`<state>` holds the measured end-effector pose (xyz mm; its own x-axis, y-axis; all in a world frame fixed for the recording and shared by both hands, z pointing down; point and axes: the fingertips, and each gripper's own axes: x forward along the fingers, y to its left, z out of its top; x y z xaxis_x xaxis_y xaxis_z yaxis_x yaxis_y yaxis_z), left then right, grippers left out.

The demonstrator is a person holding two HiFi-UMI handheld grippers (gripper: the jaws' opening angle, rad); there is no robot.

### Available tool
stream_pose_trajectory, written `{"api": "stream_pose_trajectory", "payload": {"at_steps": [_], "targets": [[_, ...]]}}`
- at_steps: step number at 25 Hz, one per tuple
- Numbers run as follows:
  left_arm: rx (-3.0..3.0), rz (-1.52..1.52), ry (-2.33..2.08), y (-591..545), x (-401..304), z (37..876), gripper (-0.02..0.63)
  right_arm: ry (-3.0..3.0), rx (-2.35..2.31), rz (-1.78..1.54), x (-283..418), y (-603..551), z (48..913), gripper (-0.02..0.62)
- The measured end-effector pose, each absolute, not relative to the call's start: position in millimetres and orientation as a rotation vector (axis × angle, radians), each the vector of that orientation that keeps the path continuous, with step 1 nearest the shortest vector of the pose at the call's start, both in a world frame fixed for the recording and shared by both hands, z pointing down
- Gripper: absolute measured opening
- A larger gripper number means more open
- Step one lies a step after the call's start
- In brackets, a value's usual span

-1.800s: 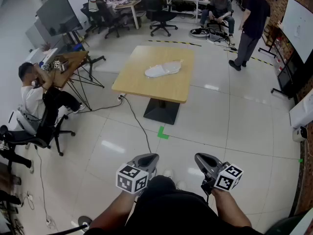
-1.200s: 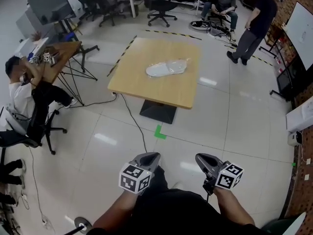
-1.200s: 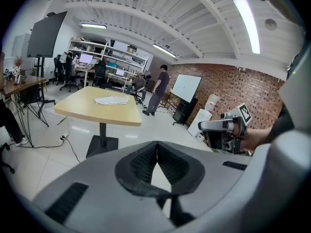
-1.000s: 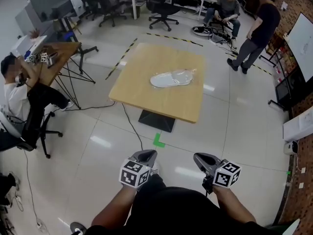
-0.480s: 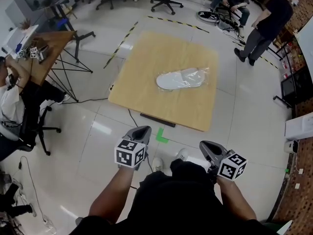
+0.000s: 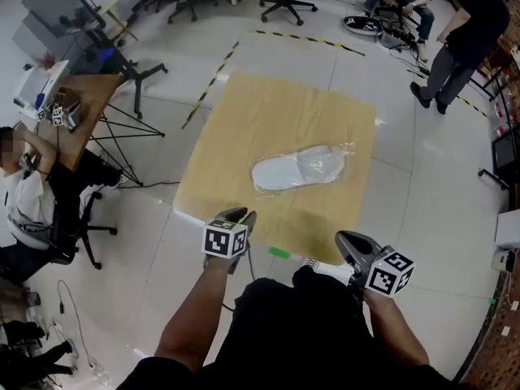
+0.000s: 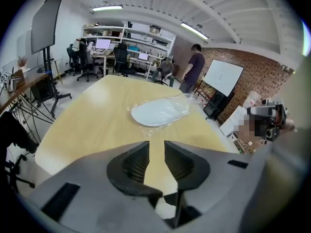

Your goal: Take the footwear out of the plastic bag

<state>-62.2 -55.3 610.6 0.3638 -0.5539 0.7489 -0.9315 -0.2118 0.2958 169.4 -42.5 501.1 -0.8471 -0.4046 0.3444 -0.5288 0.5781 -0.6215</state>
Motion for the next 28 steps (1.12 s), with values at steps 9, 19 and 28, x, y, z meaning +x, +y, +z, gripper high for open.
{"api": "stream_pose_trajectory", "payload": {"at_steps": [9, 19, 28], "targets": [[1.813, 0.831, -1.239, -98.4, -64.0, 652.1, 0.124, -2.587, 0.703, 1.207, 158.4, -84.5, 526.9, 0.002], [1.998, 0.942, -1.037, -99.3, -75.5, 665.5, 0.014, -2.500, 0.914, 1.201, 134.9, -105.7, 538.1, 0.002], [2.102, 1.122, -0.957, -83.2, -138.5, 659.7, 0.011, -2.377, 1.064, 1.188, 141.1, -134.6, 562.4, 0.003]]}}
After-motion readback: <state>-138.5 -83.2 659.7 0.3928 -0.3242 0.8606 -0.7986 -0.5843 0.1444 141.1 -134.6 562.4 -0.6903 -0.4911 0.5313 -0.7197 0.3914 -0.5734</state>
